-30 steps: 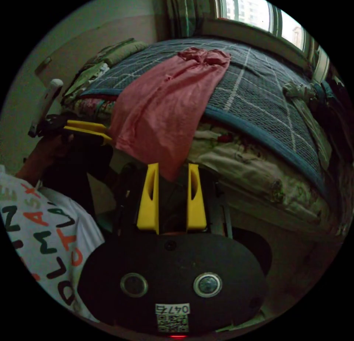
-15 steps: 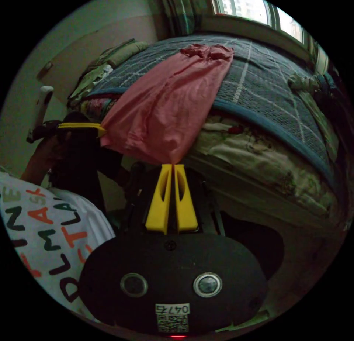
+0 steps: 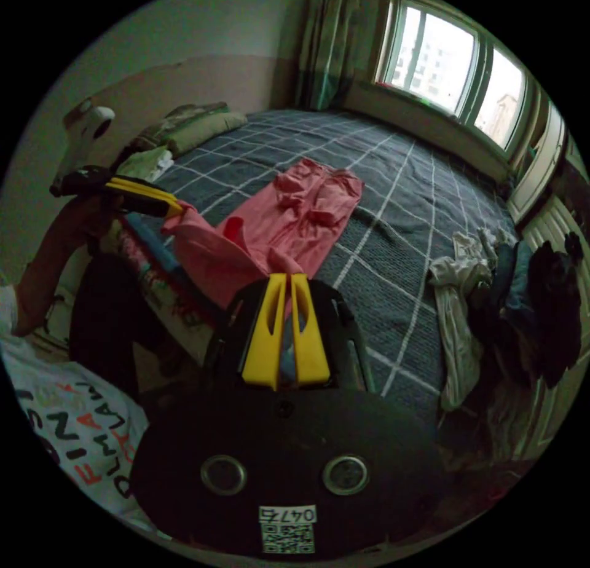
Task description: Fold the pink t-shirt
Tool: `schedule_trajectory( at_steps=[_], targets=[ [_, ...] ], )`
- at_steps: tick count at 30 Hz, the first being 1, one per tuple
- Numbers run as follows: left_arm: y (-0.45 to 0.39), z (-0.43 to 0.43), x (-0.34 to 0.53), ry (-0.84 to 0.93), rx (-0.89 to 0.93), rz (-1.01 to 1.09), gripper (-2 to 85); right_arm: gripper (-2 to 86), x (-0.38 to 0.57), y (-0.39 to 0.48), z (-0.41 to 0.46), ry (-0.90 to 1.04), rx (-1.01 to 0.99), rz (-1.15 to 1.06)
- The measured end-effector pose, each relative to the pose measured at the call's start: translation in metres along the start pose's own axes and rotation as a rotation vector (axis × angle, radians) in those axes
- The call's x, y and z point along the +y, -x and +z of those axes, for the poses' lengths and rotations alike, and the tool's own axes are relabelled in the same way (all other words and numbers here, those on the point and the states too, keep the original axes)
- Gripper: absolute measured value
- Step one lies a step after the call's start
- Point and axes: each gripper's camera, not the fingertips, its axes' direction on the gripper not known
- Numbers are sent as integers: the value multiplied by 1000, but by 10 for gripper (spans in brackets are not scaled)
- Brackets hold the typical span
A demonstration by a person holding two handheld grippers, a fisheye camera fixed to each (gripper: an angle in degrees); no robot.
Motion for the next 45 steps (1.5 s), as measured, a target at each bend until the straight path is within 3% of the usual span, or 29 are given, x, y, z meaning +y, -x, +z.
schedule_trajectory(
  at_steps=[9,13,17,19,21,25,28,35,38,41,43,45],
  targets=[
    [93,61,-120,80,-28,-152,14,7,-108,-92,101,98,-119,140],
    [128,84,-147,147,7,-192,89,72,-137,-120,133,176,-207,144],
    [162,67,-162,89,32,-192,117,74,-137,-154,121,28,-219,233],
    [160,56,-168,87,18,-99,106,41,-135,-157,107,-96,-211,164],
    [147,54,-174,126,5,33,93,20,-141,-140,108,-96,-231,-5],
    [118,87,-198,226,118,246,86,2,-171,-100,144,31,-249,-320],
    [124,115,-232,249,130,232,84,0,-206,-99,174,140,-261,-404],
    [180,109,-308,136,124,89,70,-4,-278,-144,195,157,-322,-317],
    [203,100,-321,75,50,21,67,-4,-292,-165,196,100,-255,-186],
    [198,104,-324,77,161,116,64,-3,-290,-155,190,-4,-354,-271],
    [195,119,-330,129,94,147,66,-3,-292,-138,199,9,-373,-378],
    [203,134,-341,183,37,105,69,0,-300,-136,219,82,-335,-351]
  ],
)
